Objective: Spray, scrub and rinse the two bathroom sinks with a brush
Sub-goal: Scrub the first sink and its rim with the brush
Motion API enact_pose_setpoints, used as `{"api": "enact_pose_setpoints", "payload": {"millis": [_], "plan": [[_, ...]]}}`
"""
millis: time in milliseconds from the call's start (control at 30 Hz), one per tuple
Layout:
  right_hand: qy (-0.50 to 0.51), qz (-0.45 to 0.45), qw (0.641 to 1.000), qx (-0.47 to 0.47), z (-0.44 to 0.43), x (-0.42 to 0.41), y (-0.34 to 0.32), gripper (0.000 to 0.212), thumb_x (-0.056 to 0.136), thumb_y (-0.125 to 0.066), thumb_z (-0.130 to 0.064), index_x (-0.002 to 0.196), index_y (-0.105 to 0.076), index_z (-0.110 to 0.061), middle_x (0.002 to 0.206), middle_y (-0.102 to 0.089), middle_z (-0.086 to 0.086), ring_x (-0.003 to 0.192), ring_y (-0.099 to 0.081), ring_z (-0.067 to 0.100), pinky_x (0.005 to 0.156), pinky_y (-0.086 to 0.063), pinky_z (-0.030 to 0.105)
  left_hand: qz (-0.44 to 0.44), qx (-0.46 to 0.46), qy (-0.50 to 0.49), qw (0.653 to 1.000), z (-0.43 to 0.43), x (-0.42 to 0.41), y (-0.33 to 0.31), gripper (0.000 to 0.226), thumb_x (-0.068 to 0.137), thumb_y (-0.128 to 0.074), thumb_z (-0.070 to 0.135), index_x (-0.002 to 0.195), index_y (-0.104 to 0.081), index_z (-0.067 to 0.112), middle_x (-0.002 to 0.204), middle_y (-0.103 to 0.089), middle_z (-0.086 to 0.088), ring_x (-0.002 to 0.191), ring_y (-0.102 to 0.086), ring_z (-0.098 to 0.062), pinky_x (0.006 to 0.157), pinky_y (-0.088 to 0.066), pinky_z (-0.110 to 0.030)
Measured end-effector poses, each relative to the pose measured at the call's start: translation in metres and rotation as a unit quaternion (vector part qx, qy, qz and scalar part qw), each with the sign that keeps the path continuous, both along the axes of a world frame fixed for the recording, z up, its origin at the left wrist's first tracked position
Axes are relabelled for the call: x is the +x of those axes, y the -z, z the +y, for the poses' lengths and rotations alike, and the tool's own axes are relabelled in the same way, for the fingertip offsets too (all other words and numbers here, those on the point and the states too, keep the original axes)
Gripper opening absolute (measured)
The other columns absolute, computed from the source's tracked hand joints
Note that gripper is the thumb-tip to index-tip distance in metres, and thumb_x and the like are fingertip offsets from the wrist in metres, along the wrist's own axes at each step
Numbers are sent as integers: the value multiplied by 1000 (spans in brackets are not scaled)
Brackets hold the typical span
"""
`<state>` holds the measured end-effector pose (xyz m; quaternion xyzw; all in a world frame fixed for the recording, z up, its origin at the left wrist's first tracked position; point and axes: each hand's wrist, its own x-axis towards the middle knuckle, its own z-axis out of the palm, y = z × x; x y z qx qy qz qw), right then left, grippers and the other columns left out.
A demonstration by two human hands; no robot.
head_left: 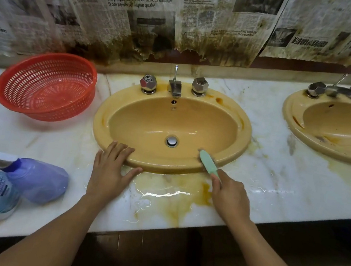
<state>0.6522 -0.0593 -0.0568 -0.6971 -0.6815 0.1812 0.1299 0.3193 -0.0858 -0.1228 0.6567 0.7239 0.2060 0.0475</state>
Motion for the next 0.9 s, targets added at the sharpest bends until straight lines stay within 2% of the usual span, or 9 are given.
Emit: {"api": "enact_pose_setpoints", "payload": {"millis": [100, 167, 200, 267, 300, 367, 600, 800, 900], "plan": [[3, 67, 998, -15, -11, -19, -2, 39, 108, -36, -42, 127, -63, -21, 84, -67, 5, 79, -62, 29, 60, -39, 35, -3, -33, 0, 999, 9, -1, -7, 68, 85, -42, 84, 128, -59, 34, 132, -52, 14, 148, -30, -16, 121, -16, -59], [84, 179, 980, -22, -19, -26, -2, 34, 109, -37, -36, 102, -67, -22, 72, -61, -2, 69, -56, 21, 56, -36, 32, 2, -89, 1, 996, 23, 1, -16, 76, 82, -27, 92, 119, -62, 37, 124, -54, 16, 143, -34, -13, 120, -11, -61], [167, 259, 951, -29, -21, -25, -2, 36, 108, -38, -33, 87, -64, -21, 66, -56, -4, 64, -52, 20, 56, -35, 30, 13, -121, 3, 993, 30, 3, -21, 79, 81, -21, 93, 118, -64, 37, 124, -56, 15, 141, -34, -12, 120, -6, -62], [331, 417, 843, -80, -22, -22, -3, 39, 106, -43, -29, 72, -54, -15, 59, -42, -3, 53, -38, 18, 52, -30, 29, 50, -168, 17, 984, 40, 7, -29, 84, 82, -14, 93, 121, -64, 37, 127, -59, 12, 139, -38, -12, 122, 1, -61], [368, 473, 792, -119, -22, -21, -4, 37, 105, -45, -26, 73, -55, -13, 59, -37, -1, 50, -32, 16, 48, -25, 29, 69, -181, 29, 981, 43, 8, -32, 88, 82, -10, 93, 123, -63, 37, 128, -60, 10, 138, -40, -15, 122, 1, -59], [386, 508, 751, -168, -15, -20, -2, 30, 105, -48, -24, 83, -64, -11, 61, -34, 1, 48, -27, 14, 46, -20, 27, 104, -199, 57, 973, 48, 6, -36, 95, 78, -4, 96, 127, -61, 39, 129, -61, 9, 135, -45, -18, 123, -1, -56], [435, 477, 751, -139, 57, 20, -2, 26, 102, -50, -23, 89, -66, -8, 61, -46, 5, 44, -37, 17, 40, -28, 24, 157, -211, 114, 958, 55, -4, -35, 101, 67, -5, 104, 128, -59, 44, 127, -62, 15, 130, -49, -19, 120, -8, -53], [353, 335, 859, -161, 22, 15, -2, 38, 104, -48, -29, 73, -60, -10, 74, -60, 11, 60, -54, 29, 42, -38, 26, 102, -73, 80, 989, 39, 1, -14, 80, 80, -29, 94, 113, -69, 33, 111, -60, 2, 117, -52, -27, 117, -18, -52], [384, 346, 842, -152, 67, 41, 2, 32, 100, -54, -30, 82, -61, -4, 73, -59, 15, 51, -54, 29, 42, -38, 28, 58, -17, 57, 997, 27, 10, -8, 71, 85, -41, 83, 115, -67, 24, 113, -52, -5, 120, -49, -31, 120, -14, -52]]}}
